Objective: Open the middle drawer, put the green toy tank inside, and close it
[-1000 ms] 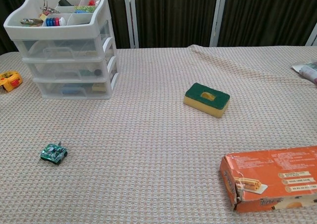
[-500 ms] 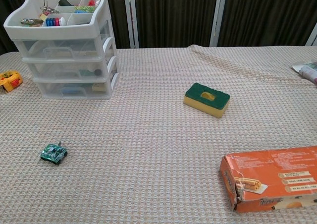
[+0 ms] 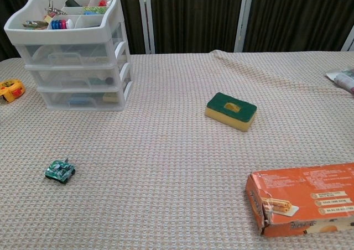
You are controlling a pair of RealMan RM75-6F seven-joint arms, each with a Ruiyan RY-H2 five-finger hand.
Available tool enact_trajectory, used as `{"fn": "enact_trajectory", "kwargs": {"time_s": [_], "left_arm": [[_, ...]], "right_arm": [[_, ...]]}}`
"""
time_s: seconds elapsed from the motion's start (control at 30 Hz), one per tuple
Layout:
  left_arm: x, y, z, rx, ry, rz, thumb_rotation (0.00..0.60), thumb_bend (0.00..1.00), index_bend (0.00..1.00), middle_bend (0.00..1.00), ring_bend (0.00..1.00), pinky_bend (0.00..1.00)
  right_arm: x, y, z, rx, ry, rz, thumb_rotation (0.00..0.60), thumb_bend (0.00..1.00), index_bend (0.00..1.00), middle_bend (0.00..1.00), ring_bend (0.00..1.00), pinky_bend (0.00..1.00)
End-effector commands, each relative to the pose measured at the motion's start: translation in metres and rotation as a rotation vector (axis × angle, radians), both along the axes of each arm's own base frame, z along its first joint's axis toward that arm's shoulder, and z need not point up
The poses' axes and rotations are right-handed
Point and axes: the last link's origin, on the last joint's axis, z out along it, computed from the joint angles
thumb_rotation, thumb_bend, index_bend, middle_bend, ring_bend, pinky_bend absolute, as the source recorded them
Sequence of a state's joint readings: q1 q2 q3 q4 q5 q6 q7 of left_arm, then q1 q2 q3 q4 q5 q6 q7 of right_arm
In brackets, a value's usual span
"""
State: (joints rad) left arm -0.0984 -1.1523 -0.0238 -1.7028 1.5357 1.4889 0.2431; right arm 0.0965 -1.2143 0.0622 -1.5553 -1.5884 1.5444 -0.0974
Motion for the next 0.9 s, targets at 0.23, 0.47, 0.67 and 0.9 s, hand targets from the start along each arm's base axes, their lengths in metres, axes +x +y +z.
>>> {"fn": "enact_trajectory", "kwargs": {"time_s": [0.23, 0.47, 0.67, 0.9], "left_arm": [[0.013, 0.023, 0.002, 0.058, -0.071, 0.002, 0.6, 0.72, 0.0, 0.62, 0.62, 0.52], [0.034, 0.042, -0.019, -0.033, -0.28, 0.057, 0.6, 0.9, 0.0, 0.88, 0.83, 0.67], [0.051, 0.059, -0.034, -0.208, -0.477, 0.186, 0.6, 0.98, 0.0, 0.9, 0.86, 0.69], [0.059, 0.082, -0.052, -0.348, -0.769, 0.335, 0.6, 1.0, 0.0, 0.91, 0.87, 0.71]], "right_arm": [[0.0, 0.0, 0.0, 0.008, 0.004, -0.003, 0.6, 0.0, 0.07, 0.0, 0.0, 0.0], [0.0, 0.0, 0.0, 0.008, 0.003, -0.001, 0.6, 0.0, 0.07, 0.0, 0.0, 0.0], [0.0, 0.0, 0.0, 0.008, 0.005, -0.002, 0.6, 0.0, 0.07, 0.0, 0.0, 0.0], [-0.001, 0.0, 0.0, 0.008, 0.008, -0.008, 0.6, 0.0, 0.07, 0.0, 0.0, 0.0]]}}
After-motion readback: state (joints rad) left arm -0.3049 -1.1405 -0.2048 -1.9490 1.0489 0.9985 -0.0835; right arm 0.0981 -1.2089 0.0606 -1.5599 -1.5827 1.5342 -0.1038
